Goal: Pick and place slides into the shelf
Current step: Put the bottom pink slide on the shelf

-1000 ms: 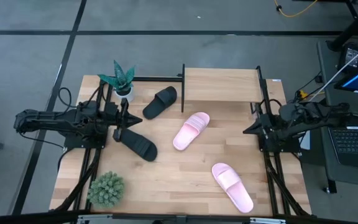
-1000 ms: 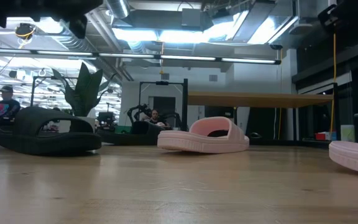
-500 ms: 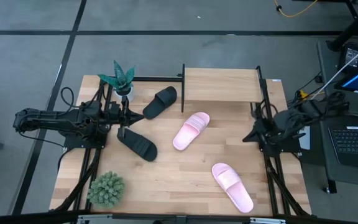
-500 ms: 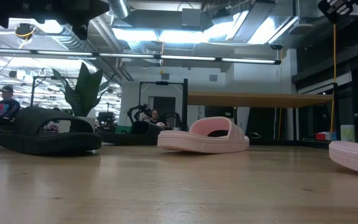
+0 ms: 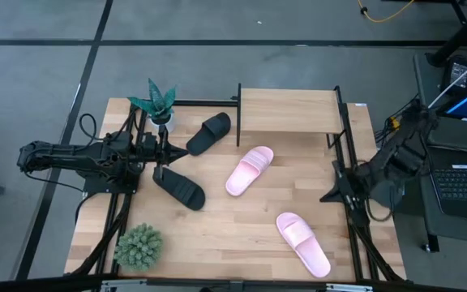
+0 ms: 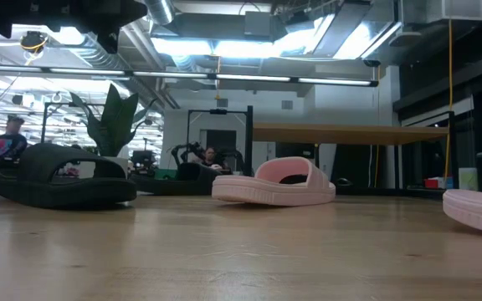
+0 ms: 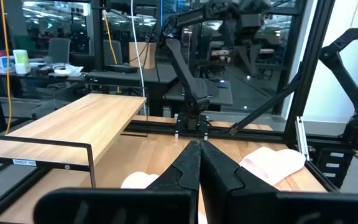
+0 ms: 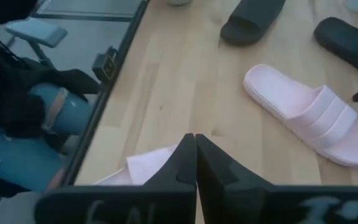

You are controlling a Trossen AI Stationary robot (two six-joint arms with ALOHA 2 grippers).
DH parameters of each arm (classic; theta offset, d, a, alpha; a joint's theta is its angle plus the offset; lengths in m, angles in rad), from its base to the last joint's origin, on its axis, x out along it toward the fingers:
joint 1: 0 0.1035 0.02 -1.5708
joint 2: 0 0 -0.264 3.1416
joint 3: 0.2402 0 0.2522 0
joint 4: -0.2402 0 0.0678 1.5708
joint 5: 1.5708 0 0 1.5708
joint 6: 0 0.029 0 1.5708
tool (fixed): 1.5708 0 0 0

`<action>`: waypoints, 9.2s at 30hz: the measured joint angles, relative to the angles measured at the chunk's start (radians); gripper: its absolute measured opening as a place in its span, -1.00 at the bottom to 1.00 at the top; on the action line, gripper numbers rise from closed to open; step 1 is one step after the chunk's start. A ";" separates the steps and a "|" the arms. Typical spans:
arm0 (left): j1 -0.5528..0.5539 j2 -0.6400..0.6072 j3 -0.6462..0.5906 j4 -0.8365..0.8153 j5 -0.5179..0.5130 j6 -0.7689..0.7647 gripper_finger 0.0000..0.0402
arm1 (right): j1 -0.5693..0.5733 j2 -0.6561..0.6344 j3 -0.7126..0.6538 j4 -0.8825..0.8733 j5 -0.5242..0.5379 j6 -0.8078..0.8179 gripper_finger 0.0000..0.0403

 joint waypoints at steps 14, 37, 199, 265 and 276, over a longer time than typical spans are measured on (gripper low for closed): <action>0.000 0.000 0.000 -0.003 0.000 -0.007 -1.00 | 0.269 0.169 -0.035 0.076 0.217 0.341 -1.00; 0.000 0.000 0.000 -0.003 0.001 -0.053 -1.00 | 0.386 0.740 0.336 -0.383 0.211 0.882 -1.00; 0.000 0.000 -0.001 -0.060 0.022 0.000 -1.00 | -0.902 0.225 0.336 -0.638 0.529 -0.082 -0.99; 0.000 0.000 -0.001 -0.059 0.017 0.000 -1.00 | -1.268 0.350 0.173 -0.469 0.450 -0.381 -0.99; 0.000 0.000 -0.001 -0.060 -0.036 0.000 -1.00 | -1.288 0.350 0.173 -0.432 0.438 -0.424 -0.99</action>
